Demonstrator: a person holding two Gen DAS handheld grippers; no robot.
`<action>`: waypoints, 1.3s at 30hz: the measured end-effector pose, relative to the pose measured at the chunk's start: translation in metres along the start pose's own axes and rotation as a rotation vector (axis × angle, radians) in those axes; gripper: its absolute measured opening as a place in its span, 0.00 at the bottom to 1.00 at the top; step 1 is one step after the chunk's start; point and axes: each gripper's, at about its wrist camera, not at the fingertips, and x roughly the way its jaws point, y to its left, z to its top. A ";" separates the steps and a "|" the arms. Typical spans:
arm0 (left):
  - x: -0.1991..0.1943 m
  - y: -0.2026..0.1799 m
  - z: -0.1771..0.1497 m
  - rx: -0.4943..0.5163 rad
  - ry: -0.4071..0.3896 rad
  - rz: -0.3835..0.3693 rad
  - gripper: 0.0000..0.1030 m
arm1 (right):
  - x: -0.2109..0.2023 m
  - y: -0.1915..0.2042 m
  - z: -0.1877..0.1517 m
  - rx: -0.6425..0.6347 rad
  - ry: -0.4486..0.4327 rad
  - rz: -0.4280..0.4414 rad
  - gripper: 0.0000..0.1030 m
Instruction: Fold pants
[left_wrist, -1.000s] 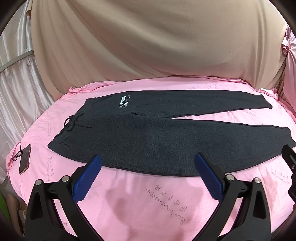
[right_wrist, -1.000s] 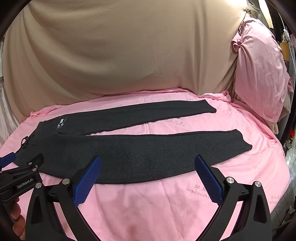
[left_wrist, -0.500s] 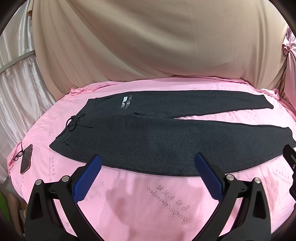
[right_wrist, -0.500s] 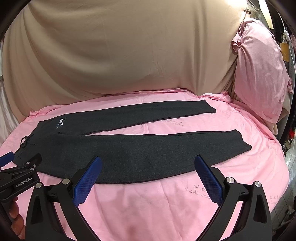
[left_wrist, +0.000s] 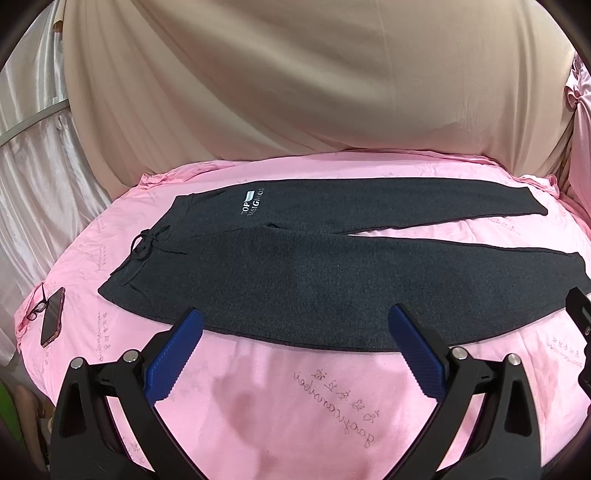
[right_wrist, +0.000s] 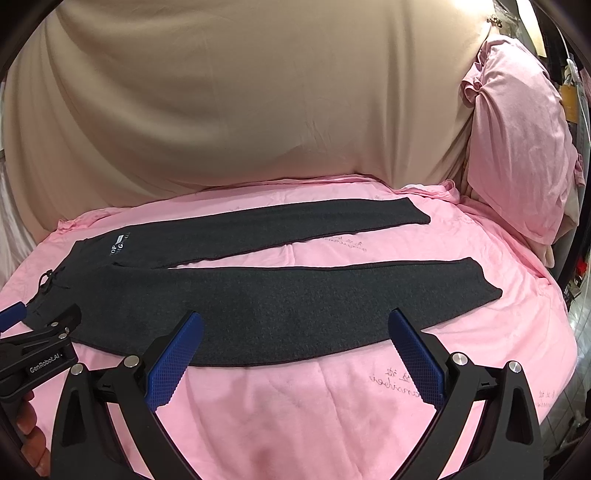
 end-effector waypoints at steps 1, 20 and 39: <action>0.000 0.000 0.000 0.000 0.001 0.002 0.95 | 0.000 0.000 0.000 0.000 0.000 0.001 0.95; 0.012 -0.002 0.003 0.002 0.018 0.007 0.95 | 0.014 0.001 0.003 -0.001 0.020 0.001 0.95; 0.124 0.040 0.061 0.000 0.053 0.053 0.96 | 0.181 -0.140 0.091 -0.002 0.086 -0.059 0.95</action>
